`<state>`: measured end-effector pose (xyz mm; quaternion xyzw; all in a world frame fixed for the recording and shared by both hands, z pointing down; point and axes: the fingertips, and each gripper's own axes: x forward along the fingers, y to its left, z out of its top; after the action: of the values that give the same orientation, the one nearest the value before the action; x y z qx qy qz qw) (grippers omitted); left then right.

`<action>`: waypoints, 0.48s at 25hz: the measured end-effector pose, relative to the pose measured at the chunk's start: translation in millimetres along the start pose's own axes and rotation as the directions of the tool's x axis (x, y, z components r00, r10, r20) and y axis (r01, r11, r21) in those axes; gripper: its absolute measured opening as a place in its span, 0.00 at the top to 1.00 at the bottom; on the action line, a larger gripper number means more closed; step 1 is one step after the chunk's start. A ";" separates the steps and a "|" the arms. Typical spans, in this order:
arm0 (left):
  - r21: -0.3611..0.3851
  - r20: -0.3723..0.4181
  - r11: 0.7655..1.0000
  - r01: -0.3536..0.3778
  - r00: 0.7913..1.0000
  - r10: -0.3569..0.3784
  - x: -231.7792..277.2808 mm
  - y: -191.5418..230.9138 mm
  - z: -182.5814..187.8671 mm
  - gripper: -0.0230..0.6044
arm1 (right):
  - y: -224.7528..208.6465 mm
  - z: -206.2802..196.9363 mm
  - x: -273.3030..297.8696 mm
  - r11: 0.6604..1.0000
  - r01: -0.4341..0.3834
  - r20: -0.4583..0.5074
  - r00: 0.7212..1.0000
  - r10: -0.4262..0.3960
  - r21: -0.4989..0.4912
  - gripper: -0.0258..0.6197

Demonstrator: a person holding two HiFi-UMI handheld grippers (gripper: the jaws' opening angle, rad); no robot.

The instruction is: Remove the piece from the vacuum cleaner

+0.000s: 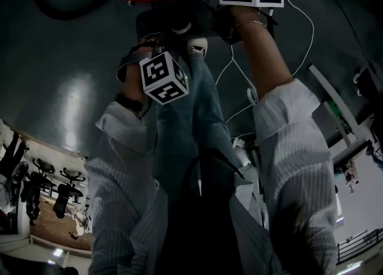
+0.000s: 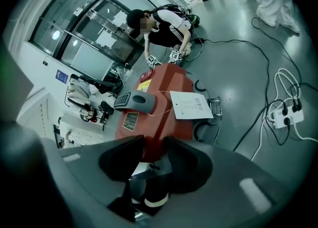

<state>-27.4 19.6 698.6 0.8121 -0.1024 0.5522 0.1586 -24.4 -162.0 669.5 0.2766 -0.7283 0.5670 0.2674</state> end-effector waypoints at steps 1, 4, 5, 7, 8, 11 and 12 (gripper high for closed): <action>-0.007 -0.002 1.000 0.025 1.000 -0.025 0.5 -5.3 -0.7 0.89 | -0.1 0.2 0.2 1.000 0.000 0.000 1.000 0.000 -0.003 0.73; 0.004 -0.008 0.998 0.068 0.998 -0.068 3.0 -24.8 -1.5 0.92 | -1.6 1.0 -0.1 1.000 -0.004 0.008 1.000 0.003 0.003 0.73; -0.009 -0.004 0.999 0.046 0.999 -0.046 3.6 -26.1 -3.4 0.92 | -1.9 1.2 0.0 1.000 -0.007 0.013 1.000 0.006 0.007 0.73; -0.075 0.012 0.997 0.013 1.000 -0.013 1.0 -21.8 -7.4 0.92 | -1.2 1.2 0.3 1.000 -0.012 0.026 1.000 0.012 0.003 0.74; -0.113 0.026 0.993 0.016 1.000 -0.014 -2.4 -19.6 -7.1 0.92 | 0.0 0.3 -0.5 1.000 -0.013 0.030 0.999 0.013 -0.008 0.75; -0.167 0.065 0.985 0.040 0.997 -0.029 -23.3 -16.3 3.3 0.92 | 15.3 -8.5 -14.4 0.995 -0.013 0.024 1.000 0.015 -0.098 0.96; -0.170 0.070 0.985 0.034 0.997 -0.023 -34.9 -14.1 8.9 0.92 | 25.9 -11.8 -24.6 0.989 -0.016 0.029 0.999 0.020 -0.149 0.96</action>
<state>-27.8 29.1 661.0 0.8150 -0.1431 0.5114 0.2319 -24.5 -142.9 637.2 0.2579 -0.7751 0.5092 0.2711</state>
